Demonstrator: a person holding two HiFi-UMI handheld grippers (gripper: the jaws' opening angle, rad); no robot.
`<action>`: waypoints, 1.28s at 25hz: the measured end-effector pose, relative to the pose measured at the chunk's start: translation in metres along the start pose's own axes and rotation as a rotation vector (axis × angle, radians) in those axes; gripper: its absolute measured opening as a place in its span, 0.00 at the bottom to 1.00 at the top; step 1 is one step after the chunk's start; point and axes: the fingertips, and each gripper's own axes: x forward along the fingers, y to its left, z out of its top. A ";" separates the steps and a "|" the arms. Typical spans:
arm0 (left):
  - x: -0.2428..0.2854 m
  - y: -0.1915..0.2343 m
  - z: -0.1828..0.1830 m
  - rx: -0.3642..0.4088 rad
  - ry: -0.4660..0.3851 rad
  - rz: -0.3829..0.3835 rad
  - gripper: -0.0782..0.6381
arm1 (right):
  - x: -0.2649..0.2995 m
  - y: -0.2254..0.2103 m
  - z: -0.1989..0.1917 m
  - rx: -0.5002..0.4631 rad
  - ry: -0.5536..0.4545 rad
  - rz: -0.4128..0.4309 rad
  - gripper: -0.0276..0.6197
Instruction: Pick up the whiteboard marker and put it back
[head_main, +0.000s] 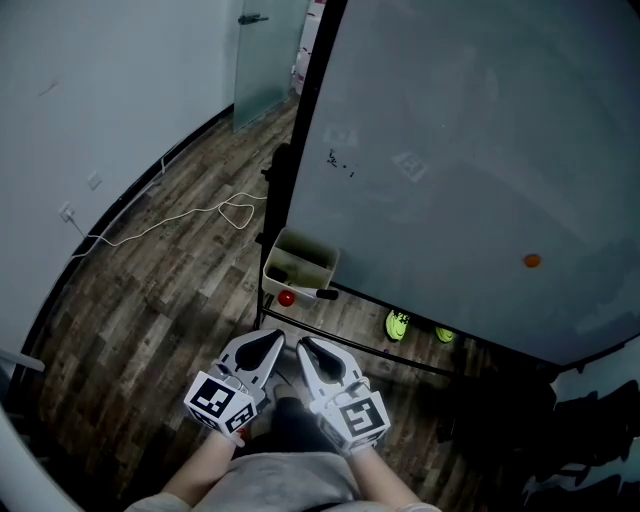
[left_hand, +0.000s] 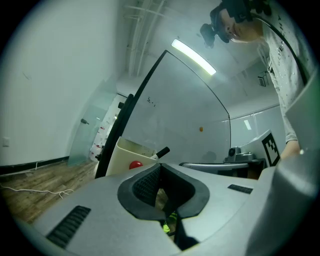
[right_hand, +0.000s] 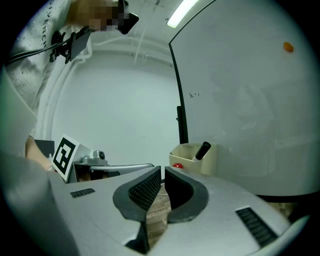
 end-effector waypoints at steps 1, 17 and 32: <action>0.003 0.002 0.000 -0.004 0.000 0.000 0.13 | 0.001 -0.004 0.000 0.001 0.001 -0.005 0.08; 0.031 0.024 -0.016 -0.006 0.034 0.010 0.13 | 0.018 -0.065 -0.001 0.036 0.024 -0.031 0.09; 0.032 0.038 -0.026 -0.019 0.073 0.068 0.13 | 0.029 -0.088 0.014 0.071 -0.028 0.018 0.24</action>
